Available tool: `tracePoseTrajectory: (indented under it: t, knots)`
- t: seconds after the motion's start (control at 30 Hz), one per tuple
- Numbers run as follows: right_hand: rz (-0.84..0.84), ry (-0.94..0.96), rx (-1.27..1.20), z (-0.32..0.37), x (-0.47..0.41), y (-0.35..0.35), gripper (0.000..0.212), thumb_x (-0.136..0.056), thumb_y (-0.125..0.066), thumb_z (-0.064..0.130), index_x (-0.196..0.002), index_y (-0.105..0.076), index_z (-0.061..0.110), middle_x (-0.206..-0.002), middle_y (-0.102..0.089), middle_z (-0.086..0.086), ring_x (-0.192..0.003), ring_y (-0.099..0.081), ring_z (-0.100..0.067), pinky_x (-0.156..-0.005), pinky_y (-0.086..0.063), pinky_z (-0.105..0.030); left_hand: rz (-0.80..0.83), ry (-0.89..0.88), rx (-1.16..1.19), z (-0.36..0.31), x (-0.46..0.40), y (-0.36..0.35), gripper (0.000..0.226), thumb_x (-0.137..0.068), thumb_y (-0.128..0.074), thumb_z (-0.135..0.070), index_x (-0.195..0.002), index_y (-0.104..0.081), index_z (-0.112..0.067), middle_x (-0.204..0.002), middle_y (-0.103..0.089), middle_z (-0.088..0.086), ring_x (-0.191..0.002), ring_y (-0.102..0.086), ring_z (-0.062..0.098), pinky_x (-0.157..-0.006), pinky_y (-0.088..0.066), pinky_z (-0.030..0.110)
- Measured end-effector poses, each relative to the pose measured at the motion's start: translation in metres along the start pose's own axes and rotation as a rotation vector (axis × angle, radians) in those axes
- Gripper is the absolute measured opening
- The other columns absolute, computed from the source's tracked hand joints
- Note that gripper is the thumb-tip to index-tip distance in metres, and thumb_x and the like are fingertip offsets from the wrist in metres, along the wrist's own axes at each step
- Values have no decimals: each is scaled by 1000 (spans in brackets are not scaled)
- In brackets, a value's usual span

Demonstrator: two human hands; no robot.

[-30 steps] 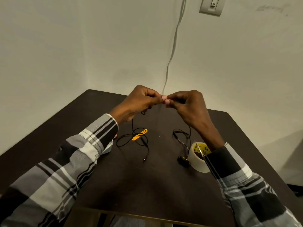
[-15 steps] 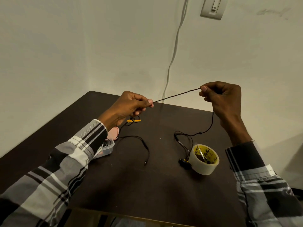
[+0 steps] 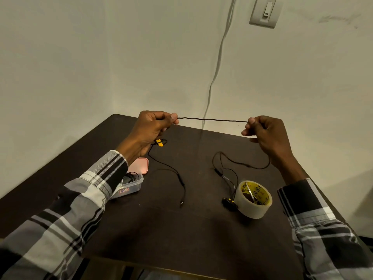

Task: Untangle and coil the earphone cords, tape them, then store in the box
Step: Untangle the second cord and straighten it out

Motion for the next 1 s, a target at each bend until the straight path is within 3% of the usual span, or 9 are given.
tracePoseTrajectory:
  t: [0.13,0.23,0.33,0.43,0.53,0.67,0.77,1.0]
  knots:
    - [49,14,90,0,-1,-11,28,-102,-51,31,-84,-69,20,-82,-74,5,-84,-71,-10,-88,-56,-44,26,18,39,4,3,-5,18,-90,-68,-26,-79,-75,-14,-52,-46,-6,-49,-35,5,-43,-28,15]
    - [81,72,176,10,4,-25,24,-101,-53,33,-102,-73,19,-98,-72,9,-100,-67,-12,-88,-53,-35,61,17,31,3,5,-12,19,-90,-68,-26,-81,-75,-11,-53,-47,-8,-48,-36,3,-43,-30,14]
    - [126,136,-15,35,18,-44,31,-98,-57,39,-115,-71,17,-109,-73,5,-105,-67,-7,-93,-54,-31,117,-5,8,-3,7,-25,21,-91,-67,-24,-82,-74,-7,-54,-55,-12,-45,-36,2,-44,-32,12]
    - [223,216,-118,64,31,-60,30,-90,-71,33,-114,-72,15,-102,-75,6,-95,-70,-2,-86,-57,-24,180,-37,-33,-12,10,-38,25,-91,-67,-26,-88,-75,-2,-52,-51,-9,-44,-36,3,-45,-32,14]
    - [249,294,-56,80,34,-67,14,-87,-74,23,-98,-77,14,-85,-76,4,-80,-73,-4,-80,-60,-32,205,-49,-34,-18,11,-42,26,-90,-68,-28,-88,-75,-3,-54,-47,-1,-43,-37,7,-44,-32,17]
    - [137,306,-2,81,25,-54,6,-89,-73,21,-89,-77,17,-75,-74,8,-72,-71,-4,-78,-60,-39,214,-18,-54,-18,11,-35,24,-89,-70,-31,-82,-75,-9,-52,-46,-4,-43,-41,7,-42,-33,14]
    - [30,288,-28,77,14,-30,8,-92,-69,21,-87,-75,20,-75,-73,8,-71,-72,-16,-74,-60,-47,200,6,-44,-14,9,-26,23,-89,-69,-32,-81,-75,-11,-52,-49,-7,-43,-44,6,-42,-35,14]
    - [-182,196,-11,60,-5,20,10,-94,-65,23,-87,-72,21,-74,-71,5,-72,-71,-16,-74,-61,-44,221,25,-46,-8,10,-16,22,-86,-71,-31,-82,-75,-10,-54,-53,-4,-46,-48,9,-47,-42,17]
Point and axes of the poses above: each hand's wrist, its own x-axis away from the middle knuckle, its own y-axis out of the back of the hand, z = x × y, the point moved 5 cm from there along -x, towards the middle knuckle
